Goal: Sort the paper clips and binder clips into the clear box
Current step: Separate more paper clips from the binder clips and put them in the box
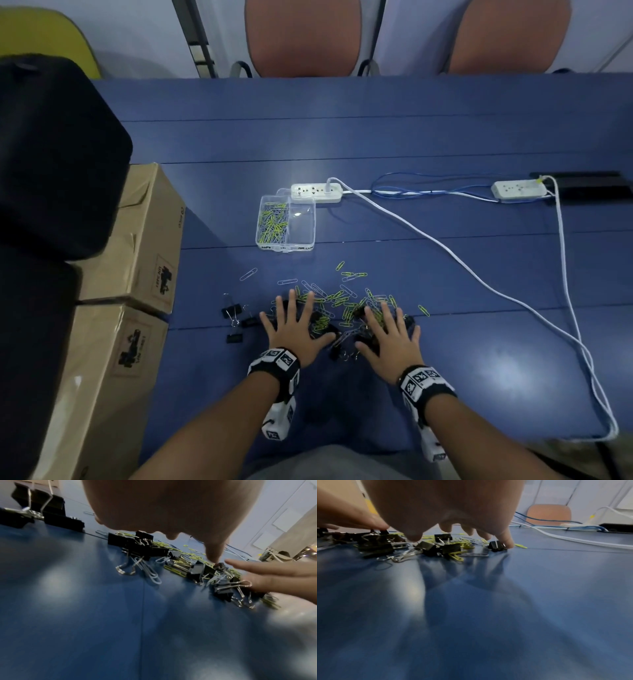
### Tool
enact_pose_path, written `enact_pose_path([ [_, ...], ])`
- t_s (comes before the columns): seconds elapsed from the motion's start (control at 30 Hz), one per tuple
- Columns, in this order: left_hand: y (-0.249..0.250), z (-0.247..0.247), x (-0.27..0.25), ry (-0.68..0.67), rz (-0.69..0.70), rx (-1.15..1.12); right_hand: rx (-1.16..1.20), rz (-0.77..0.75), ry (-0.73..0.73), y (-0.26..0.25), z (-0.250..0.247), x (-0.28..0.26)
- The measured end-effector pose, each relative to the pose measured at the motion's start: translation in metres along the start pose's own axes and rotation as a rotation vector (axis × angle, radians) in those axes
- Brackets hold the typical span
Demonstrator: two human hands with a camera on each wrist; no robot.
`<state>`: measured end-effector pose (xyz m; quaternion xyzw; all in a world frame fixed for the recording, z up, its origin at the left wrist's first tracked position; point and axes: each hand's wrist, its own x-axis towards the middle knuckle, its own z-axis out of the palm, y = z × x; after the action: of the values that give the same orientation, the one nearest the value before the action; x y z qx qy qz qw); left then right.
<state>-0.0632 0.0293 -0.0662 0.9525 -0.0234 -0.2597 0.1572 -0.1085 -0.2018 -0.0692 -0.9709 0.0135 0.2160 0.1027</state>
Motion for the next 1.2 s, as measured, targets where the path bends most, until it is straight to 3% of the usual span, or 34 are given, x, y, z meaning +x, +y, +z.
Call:
enact_pose_path([
  [0.23, 0.005, -0.008, -0.003, -0.077, -0.032, 0.012, -0.024, -0.177, 0.060, 0.034, -0.003, -0.008],
  [0.33, 0.010, -0.013, -0.004, -0.063, -0.069, -0.040, 0.012, -0.168, 0.110, 0.037, -0.009, -0.005],
  [0.5, 0.006, -0.016, -0.001, -0.044, -0.120, -0.023, -0.065, -0.132, 0.064, 0.047, -0.006, 0.003],
  [0.63, -0.007, -0.024, -0.003, -0.099, -0.029, 0.058, -0.074, -0.077, 0.101, 0.042, -0.010, 0.001],
  [0.77, -0.013, -0.029, 0.003, -0.117, 0.223, 0.263, -0.053, -0.202, 0.101, 0.007, -0.017, 0.008],
  [0.83, -0.017, -0.026, 0.002, -0.138, 0.255, 0.355, -0.048, -0.264, 0.065, -0.012, -0.015, 0.013],
  [1.0, -0.039, -0.019, -0.005, -0.117, 0.170, 0.360, -0.073, -0.238, 0.002, -0.015, 0.004, 0.018],
  [1.2, -0.062, -0.016, -0.013, -0.056, 0.067, 0.197, -0.100, -0.194, 0.009, -0.005, 0.007, 0.014],
])
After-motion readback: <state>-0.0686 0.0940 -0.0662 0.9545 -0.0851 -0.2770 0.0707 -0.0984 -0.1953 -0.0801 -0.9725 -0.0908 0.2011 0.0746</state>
